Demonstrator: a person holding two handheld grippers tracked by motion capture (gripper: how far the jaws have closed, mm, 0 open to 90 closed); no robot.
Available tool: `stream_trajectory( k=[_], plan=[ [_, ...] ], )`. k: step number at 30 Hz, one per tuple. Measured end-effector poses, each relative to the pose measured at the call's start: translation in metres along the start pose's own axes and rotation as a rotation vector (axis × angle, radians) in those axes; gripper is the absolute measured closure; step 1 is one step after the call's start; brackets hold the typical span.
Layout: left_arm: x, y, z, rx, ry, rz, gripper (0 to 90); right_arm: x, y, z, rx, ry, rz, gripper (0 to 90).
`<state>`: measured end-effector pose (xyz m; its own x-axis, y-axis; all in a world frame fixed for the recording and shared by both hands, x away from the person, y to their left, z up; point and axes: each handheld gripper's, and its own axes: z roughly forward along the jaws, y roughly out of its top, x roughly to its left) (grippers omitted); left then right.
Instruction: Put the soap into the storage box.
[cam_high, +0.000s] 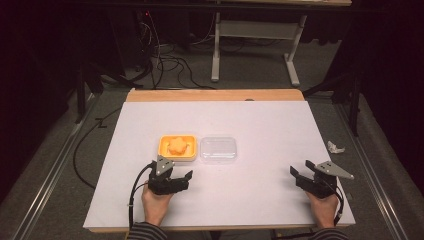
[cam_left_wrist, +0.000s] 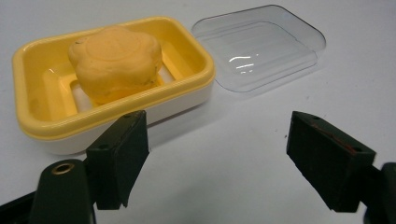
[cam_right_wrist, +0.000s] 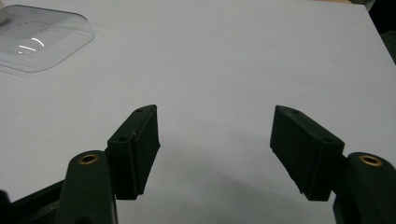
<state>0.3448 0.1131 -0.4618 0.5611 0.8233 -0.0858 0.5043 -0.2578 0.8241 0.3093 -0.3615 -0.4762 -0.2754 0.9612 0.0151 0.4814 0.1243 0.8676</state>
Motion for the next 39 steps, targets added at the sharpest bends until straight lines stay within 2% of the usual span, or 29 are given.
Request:
stream_trajectory(
  k=[11,24,39],
  plan=[
    [-0.002,-0.004,0.009,0.019,0.0,0.0,21.4,0.0,0.0,0.0,-0.004,0.001,-0.006,33.2],
    [-0.004,-0.008,0.018,0.017,0.006,-0.01,21.4,0.0,0.0,0.0,0.0,0.002,-0.002,33.3],
    [-0.01,-0.011,0.023,0.026,0.012,0.017,20.5,0.0,0.0,0.0,-0.003,0.001,-0.008,33.2]
  ],
)
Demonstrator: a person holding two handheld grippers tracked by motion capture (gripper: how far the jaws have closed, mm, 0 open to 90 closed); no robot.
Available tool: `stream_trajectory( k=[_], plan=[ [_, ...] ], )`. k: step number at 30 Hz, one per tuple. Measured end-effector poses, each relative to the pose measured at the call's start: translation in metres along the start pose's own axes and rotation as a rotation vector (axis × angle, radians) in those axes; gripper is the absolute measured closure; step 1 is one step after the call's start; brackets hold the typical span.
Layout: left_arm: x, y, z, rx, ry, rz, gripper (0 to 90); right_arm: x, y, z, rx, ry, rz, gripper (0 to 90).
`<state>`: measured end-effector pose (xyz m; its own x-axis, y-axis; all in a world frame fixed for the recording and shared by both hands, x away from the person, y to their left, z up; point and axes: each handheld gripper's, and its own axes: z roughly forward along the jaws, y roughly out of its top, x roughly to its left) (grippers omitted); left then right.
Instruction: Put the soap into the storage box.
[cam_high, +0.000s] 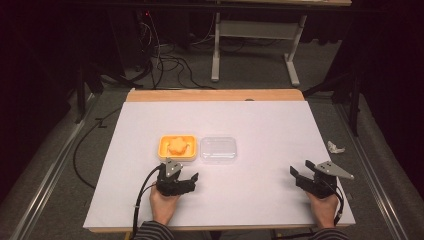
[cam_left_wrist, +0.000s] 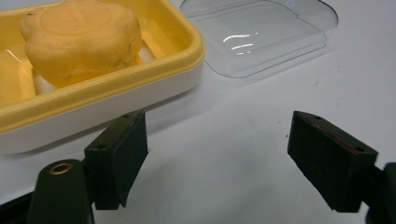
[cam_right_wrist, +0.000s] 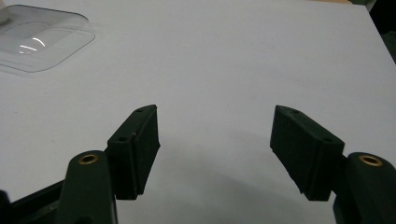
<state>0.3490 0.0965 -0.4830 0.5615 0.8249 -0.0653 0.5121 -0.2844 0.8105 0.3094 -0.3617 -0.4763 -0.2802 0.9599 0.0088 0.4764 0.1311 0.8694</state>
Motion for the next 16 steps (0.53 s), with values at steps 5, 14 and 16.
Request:
stream_trajectory(
  k=[5,14,16],
  plan=[
    [-0.0023,-0.0006,-0.0005,-0.004,0.011,0.016,20.4,0.0003,0.0,0.0,0.003,-0.001,0.001,33.2],
    [-0.0023,-0.0008,-0.0004,-0.004,0.01,0.016,20.0,0.0006,0.0,0.0001,0.004,-0.002,0.0,33.2],
    [-0.0024,-0.0008,-0.0004,-0.004,0.011,0.016,20.0,0.0006,0.0001,0.0001,0.007,-0.001,0.001,33.2]
  ],
)
